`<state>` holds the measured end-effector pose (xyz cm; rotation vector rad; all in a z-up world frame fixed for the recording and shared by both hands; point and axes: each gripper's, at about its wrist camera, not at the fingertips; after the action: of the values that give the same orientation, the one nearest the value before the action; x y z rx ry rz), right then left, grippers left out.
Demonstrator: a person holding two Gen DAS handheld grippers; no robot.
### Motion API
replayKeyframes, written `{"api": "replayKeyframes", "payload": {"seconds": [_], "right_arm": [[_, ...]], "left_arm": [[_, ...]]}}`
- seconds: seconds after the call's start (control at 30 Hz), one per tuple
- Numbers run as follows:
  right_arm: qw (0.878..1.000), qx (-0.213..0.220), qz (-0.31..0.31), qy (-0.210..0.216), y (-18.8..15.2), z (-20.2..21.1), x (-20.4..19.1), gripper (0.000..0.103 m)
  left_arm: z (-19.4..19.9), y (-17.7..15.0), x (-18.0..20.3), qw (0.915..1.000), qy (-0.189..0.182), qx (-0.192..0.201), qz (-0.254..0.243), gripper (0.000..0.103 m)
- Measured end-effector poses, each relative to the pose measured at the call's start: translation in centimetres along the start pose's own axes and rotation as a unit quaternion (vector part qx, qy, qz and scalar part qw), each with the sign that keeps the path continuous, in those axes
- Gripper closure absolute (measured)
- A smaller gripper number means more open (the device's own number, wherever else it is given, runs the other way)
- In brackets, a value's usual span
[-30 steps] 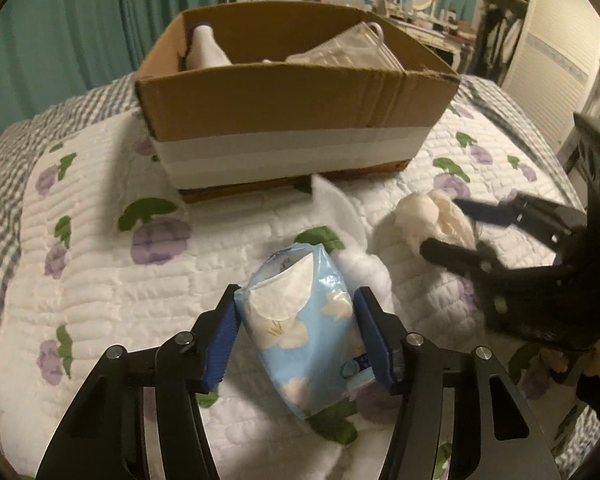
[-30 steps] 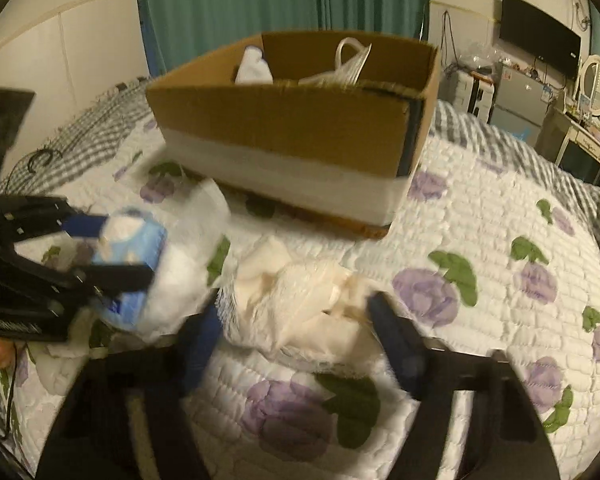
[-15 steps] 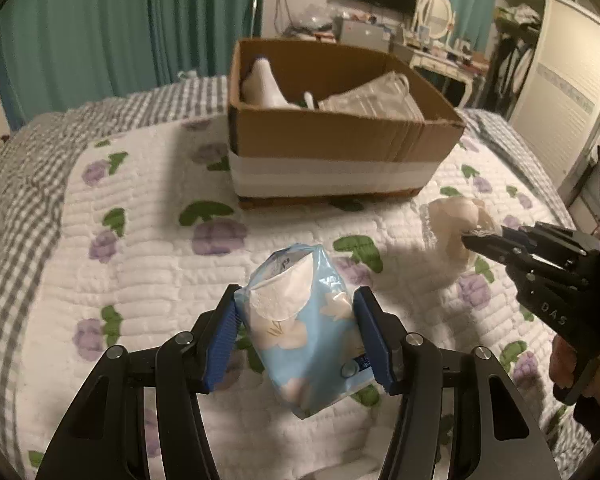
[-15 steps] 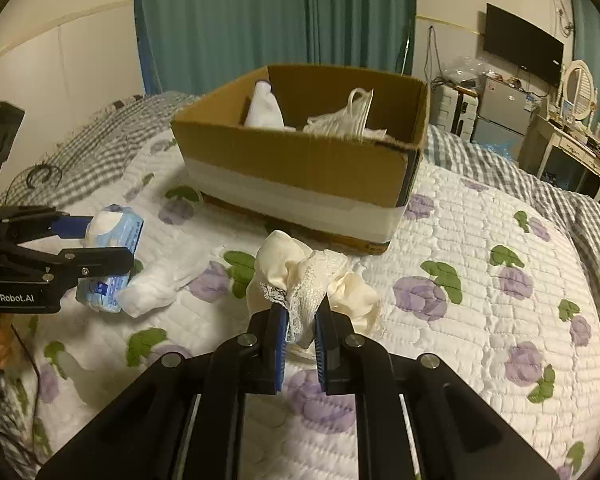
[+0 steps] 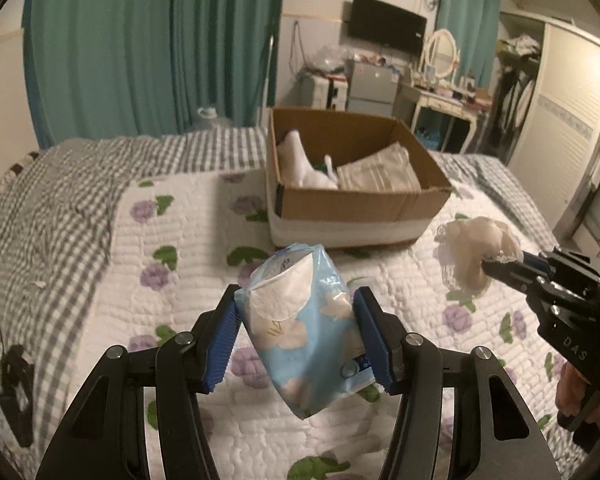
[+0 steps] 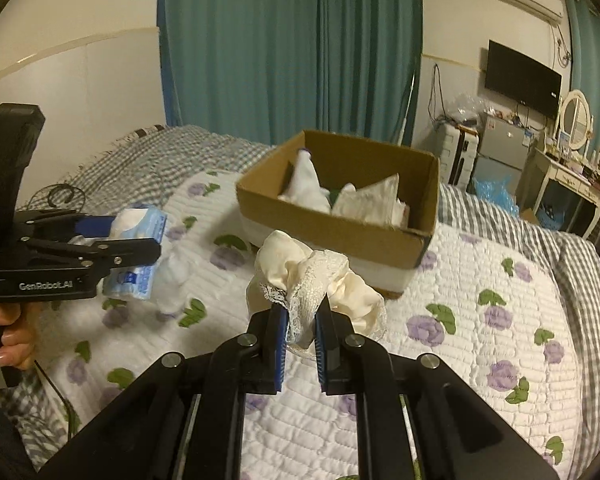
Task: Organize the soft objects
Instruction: 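Carry the tissue pack and lace cloth into the box and open both grippers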
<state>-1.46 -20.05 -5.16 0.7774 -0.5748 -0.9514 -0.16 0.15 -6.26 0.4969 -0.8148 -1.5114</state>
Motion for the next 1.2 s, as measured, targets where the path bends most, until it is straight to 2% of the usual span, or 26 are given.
{"api": "replayKeyframes", "payload": {"seconds": [0.47,0.77,1.0,1.2], "right_arm": [[0.999,0.047,-0.008,-0.013,2.7,4.9,-0.1,0.092],[0.997,0.078,-0.012,-0.025,5.2,6.2,1.4,0.092],[0.994,0.099,-0.014,-0.036,6.9,6.2,3.1,0.092],[0.994,0.101,-0.013,-0.040,7.6,4.6,4.9,0.092]], "left_arm": [[3.3,3.3,0.7,0.9985,-0.019,0.051,-0.007,0.047],[4.5,6.3,2.0,0.9956,-0.040,0.083,-0.017,0.047],[4.4,8.9,2.9,0.9917,-0.055,0.112,-0.029,0.047],[1.9,10.8,3.3,0.9911,-0.062,0.114,-0.027,0.047]]}}
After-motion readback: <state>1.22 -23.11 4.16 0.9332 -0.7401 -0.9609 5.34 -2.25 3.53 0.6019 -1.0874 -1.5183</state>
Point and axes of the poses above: each gripper's, at about its wrist camera, not at the fingertips, and z roughly against the way its jaws point, x to its right, y to its top, and after that the axes turned 6 degrees about z, right-handed
